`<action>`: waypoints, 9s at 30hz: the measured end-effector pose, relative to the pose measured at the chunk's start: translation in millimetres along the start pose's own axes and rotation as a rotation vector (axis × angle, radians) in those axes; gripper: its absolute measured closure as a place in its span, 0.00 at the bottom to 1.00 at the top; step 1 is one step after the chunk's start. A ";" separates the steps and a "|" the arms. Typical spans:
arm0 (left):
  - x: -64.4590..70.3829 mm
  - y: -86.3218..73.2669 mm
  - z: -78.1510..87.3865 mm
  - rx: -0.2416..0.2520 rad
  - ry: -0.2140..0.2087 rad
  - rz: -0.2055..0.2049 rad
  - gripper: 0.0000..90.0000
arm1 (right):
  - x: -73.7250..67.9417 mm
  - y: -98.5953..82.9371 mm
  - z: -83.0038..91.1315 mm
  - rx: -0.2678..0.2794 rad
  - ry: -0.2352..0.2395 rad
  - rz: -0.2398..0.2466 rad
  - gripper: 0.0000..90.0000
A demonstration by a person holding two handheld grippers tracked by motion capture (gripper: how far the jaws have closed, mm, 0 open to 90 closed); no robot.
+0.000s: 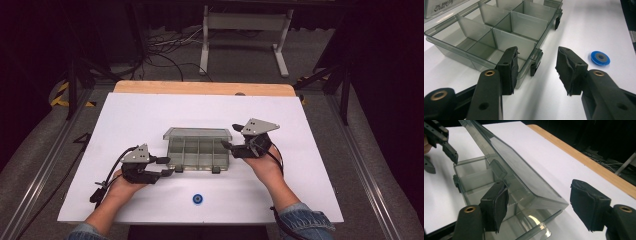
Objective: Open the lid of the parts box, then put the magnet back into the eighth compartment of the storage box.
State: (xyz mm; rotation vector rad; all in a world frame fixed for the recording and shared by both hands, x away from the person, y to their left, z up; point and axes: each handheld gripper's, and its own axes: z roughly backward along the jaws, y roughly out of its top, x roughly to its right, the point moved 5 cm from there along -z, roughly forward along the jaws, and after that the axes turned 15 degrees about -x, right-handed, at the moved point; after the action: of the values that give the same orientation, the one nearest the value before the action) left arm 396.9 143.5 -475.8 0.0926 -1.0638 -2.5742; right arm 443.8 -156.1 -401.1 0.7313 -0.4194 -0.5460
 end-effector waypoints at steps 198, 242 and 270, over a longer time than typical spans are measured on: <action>2.0 -31.5 63.9 0.135 0.059 0.099 0.23 | -88.4 44.8 6.6 -0.427 0.248 0.275 0.10; 2.2 -31.6 63.8 0.135 0.057 0.092 0.23 | -141.7 -5.0 -45.5 -0.546 0.366 0.334 0.12; 2.4 -31.7 63.6 0.134 0.054 0.089 0.23 | -163.8 -21.5 -55.5 -0.607 0.405 0.383 0.33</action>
State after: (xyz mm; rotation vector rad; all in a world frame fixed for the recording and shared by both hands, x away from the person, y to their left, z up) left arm 373.0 206.1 -452.1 0.1439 -1.1918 -2.4066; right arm 338.6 -42.8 -481.6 0.1536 0.0001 -0.1343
